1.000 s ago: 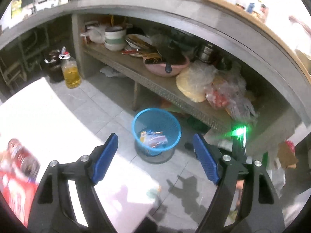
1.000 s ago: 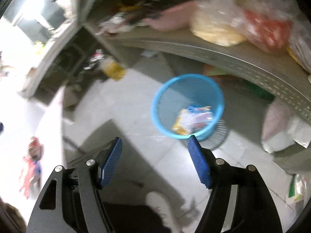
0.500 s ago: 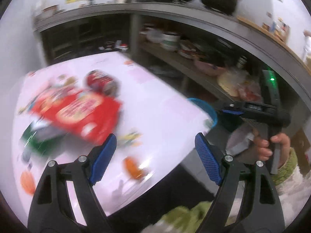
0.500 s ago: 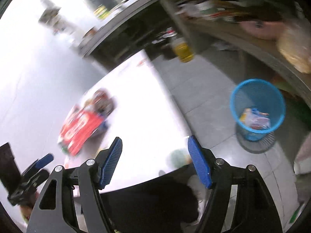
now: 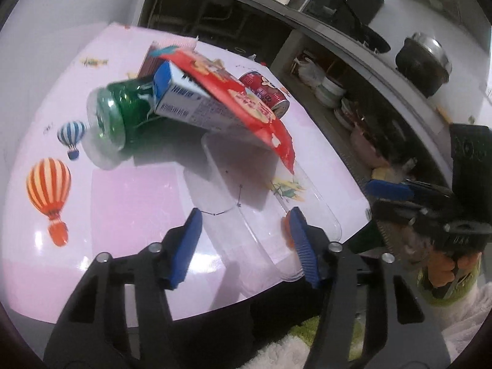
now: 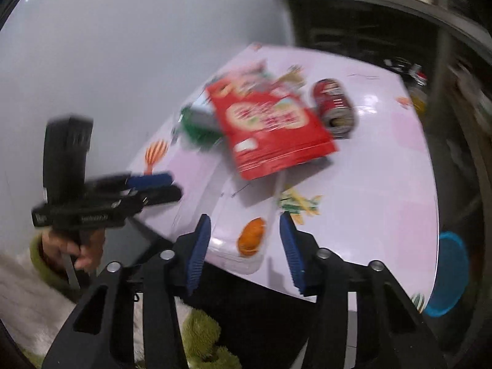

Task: Collect trash
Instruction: 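Move both open tools back over the table, then grasp the orange piece in the clear plastic tray with the right tool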

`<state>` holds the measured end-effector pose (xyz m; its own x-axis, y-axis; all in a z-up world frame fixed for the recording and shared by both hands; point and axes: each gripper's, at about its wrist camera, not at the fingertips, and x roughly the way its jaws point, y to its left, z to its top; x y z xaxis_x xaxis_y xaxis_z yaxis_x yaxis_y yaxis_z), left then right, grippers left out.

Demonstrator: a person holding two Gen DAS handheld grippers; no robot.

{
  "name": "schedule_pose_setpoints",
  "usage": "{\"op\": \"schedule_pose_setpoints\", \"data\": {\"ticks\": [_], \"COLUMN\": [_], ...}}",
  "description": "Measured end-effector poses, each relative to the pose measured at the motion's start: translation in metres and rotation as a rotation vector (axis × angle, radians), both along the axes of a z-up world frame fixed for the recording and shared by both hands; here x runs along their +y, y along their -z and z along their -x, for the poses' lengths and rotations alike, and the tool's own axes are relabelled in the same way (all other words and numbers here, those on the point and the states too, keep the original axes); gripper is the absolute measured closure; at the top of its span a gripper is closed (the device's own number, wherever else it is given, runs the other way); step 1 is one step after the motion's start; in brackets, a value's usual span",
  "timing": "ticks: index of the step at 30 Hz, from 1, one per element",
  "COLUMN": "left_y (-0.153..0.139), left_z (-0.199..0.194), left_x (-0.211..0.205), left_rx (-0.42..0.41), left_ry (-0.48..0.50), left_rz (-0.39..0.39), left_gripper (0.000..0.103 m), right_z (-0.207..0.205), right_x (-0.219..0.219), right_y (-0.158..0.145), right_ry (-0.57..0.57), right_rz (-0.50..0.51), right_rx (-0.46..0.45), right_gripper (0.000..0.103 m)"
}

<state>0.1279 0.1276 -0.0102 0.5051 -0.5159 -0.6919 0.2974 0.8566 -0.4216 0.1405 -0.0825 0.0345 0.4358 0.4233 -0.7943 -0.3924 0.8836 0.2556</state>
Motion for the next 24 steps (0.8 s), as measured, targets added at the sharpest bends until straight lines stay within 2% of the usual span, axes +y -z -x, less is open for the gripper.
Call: {"op": "schedule_pose_setpoints", "data": {"ticks": [3,8,14,21,24], "left_y": [0.006,0.016,0.025,0.033,0.036], "left_z": [-0.002,-0.005,-0.012,-0.019,-0.021], "left_x": [0.007,0.011,0.018,0.025,0.029], "left_rx": [0.011,0.023,0.033,0.052,0.065], "left_ry": [0.013,0.038,0.04,0.038,0.032], "left_rz": [0.068,0.124,0.163,0.195,0.212], "left_gripper": [0.058,0.069,0.071,0.072,0.073], "right_z": [-0.011,-0.034,-0.053,-0.063,-0.065], "right_x": [0.024,0.062,0.088,0.104,0.105], "right_y": [0.002,0.018,0.051,0.076,0.084], "right_ry": [-0.075,-0.164,-0.251,-0.325,-0.335], "right_rz": [0.083,0.25,0.456,0.545,0.567], "right_rx": [0.065,0.186,0.312,0.433,0.453], "right_gripper": [0.061,0.061,0.061,0.061,0.069]}}
